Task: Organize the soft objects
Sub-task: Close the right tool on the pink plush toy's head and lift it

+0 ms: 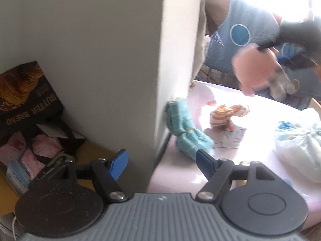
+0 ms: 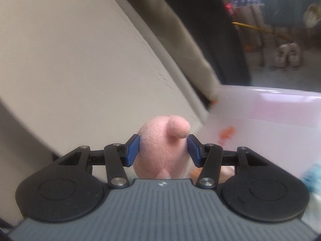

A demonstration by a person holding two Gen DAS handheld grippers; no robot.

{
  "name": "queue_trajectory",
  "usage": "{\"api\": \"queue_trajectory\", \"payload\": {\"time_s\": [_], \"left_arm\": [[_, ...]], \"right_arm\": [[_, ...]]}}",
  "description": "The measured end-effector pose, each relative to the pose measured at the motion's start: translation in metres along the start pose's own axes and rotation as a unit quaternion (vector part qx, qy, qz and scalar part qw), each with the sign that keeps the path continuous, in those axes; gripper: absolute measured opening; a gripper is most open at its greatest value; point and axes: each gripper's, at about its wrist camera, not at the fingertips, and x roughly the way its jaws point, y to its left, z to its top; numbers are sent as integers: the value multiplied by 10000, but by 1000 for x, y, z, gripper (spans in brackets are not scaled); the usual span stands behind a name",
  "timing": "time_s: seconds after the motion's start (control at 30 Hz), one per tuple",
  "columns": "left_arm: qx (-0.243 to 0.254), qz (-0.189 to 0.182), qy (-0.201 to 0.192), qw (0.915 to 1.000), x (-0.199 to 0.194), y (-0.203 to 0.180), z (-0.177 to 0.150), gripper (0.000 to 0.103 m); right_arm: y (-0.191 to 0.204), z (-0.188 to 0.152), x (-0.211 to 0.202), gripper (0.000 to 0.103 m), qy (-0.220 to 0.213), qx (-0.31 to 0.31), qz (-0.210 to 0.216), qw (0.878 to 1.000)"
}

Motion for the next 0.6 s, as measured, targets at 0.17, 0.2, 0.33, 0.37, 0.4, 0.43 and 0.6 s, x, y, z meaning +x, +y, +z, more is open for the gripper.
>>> {"api": "queue_trajectory", "payload": {"time_s": [0.17, 0.2, 0.33, 0.37, 0.4, 0.43, 0.6], "left_arm": [[-40, -318, 75, 9995, -8, -14, 1, 75], [-45, -390, 104, 9992, -9, -18, 1, 75], [3, -675, 216, 9975, -12, -34, 1, 71], [52, -720, 247, 9971, -12, -39, 1, 69], [125, -758, 275, 9967, -13, -44, -1, 67], [213, -791, 299, 9962, -14, -49, -2, 67], [463, -973, 489, 9930, -18, -66, -12, 64]], "right_arm": [[5, -57, -39, 51, 544, -795, -923, 9911], [7, -71, -39, 51, 669, -1019, -1061, 9869], [23, -129, -23, 53, 1163, -1924, -1754, 9585], [24, -142, -16, 54, 1276, -2054, -1876, 9520], [25, -153, -7, 54, 1375, -2145, -1940, 9473], [26, -162, -3, 54, 1406, -2197, -1962, 9452], [30, -169, -16, 66, 1151, -1762, -1358, 9681]]}}
